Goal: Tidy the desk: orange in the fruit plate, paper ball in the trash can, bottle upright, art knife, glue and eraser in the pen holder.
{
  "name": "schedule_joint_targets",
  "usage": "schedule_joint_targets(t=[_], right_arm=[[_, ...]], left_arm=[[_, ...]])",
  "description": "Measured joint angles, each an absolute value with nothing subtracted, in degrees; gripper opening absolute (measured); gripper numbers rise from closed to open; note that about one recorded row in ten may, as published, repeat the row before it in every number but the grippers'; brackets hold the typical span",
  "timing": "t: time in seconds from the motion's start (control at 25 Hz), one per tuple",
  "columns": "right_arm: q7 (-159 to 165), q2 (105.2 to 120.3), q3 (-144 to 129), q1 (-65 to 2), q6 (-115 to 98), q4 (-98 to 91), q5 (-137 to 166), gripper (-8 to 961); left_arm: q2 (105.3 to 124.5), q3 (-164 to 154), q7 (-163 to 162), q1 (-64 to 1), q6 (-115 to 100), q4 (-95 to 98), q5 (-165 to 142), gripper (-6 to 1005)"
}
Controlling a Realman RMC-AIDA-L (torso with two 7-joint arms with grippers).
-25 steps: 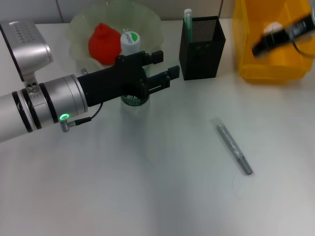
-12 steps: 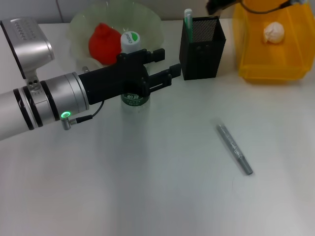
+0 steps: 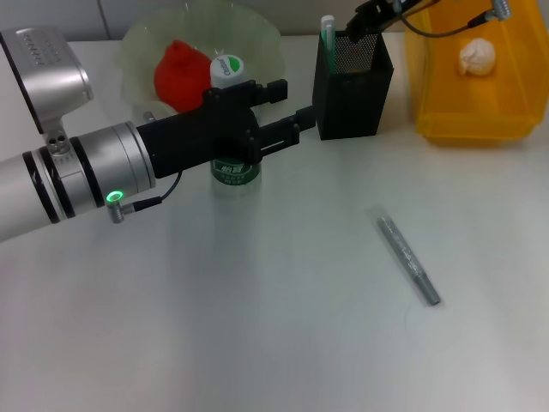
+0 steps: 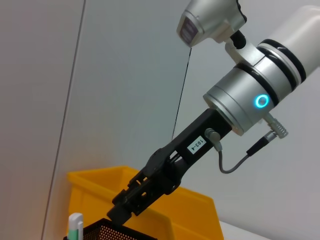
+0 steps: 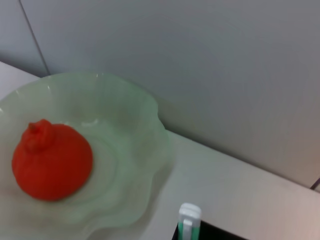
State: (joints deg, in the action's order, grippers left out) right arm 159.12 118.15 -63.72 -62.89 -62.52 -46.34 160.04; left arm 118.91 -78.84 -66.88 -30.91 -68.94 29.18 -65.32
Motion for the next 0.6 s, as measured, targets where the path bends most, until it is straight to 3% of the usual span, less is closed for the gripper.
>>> schedule_joint_targets(t=[0.16,0.6], right_arm=[[158.82,118.41,-63.77,-62.16,-62.53,-47.54,160.05,493],[161.38,119.44,-69.8,-55.22,-86.8,-65.26,159.51,542]], left_arm=[[118.91,-78.84,-66.88,-30.93,-68.9,29.16,-65.3,605],[118.91,-78.84,-66.88,-30.8,-68.73,29.09,-65.29,605]])
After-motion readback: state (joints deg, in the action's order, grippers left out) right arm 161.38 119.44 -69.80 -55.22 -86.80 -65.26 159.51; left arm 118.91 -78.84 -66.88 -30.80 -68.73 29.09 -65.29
